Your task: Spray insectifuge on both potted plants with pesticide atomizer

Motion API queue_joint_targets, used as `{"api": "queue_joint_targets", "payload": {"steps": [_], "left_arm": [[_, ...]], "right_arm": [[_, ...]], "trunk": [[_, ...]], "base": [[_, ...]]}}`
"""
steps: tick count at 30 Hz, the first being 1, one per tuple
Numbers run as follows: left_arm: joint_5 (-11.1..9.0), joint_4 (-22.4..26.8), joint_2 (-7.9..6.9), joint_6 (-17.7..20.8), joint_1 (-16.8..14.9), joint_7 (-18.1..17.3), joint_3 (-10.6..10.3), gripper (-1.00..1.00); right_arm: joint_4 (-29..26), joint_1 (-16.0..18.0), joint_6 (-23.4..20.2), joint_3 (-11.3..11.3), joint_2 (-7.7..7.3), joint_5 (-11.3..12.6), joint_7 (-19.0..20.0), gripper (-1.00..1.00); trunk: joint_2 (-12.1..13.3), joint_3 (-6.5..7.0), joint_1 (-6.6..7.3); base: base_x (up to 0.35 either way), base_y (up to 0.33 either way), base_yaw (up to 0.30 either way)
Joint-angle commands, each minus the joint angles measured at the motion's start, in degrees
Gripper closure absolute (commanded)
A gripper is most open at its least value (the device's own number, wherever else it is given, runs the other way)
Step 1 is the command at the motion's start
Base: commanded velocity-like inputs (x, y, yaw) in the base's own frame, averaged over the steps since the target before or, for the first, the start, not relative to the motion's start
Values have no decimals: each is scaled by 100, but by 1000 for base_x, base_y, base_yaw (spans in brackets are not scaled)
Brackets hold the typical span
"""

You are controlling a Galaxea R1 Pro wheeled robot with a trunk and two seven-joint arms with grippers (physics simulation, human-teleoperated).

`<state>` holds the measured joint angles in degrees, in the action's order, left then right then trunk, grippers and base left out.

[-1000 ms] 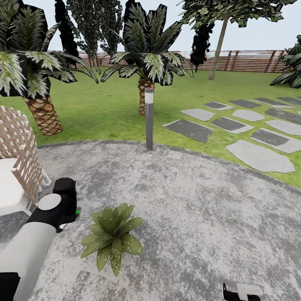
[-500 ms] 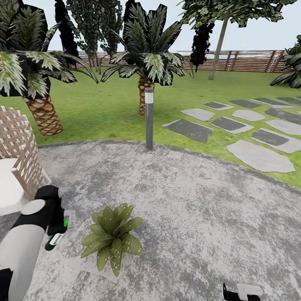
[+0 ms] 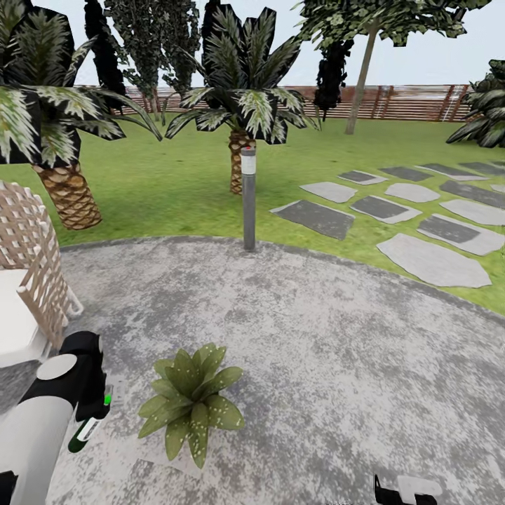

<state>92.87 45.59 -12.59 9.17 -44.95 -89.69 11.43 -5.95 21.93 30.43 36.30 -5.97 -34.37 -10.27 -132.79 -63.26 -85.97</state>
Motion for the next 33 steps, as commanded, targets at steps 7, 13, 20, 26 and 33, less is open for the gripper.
{"api": "queue_joint_targets", "payload": {"steps": [7,13,20,26,33], "left_arm": [[21,13,-59,66,4,-31,68,100],[29,90,-70,77,4,-31,483,100],[46,91,-52,85,4,-31,458,100],[40,91,-26,89,4,-31,463,100],[38,88,-35,78,12,-31,457,100]], "right_arm": [[7,5,24,26,-31,-61,-37,-100],[12,5,25,18,-46,-52,-37,-100],[15,5,25,18,-45,-52,-37,-100],[9,5,25,18,-45,-52,-37,-100],[14,5,25,18,-45,-52,-37,-100]], "trunk": [[-2,-3,1],[-2,-3,1],[-2,5,1],[-2,9,1],[-2,9,1]], "base": [[0,0,-34],[0,38,0],[0,290,-154],[24,90,-81],[63,57,-2]]}}
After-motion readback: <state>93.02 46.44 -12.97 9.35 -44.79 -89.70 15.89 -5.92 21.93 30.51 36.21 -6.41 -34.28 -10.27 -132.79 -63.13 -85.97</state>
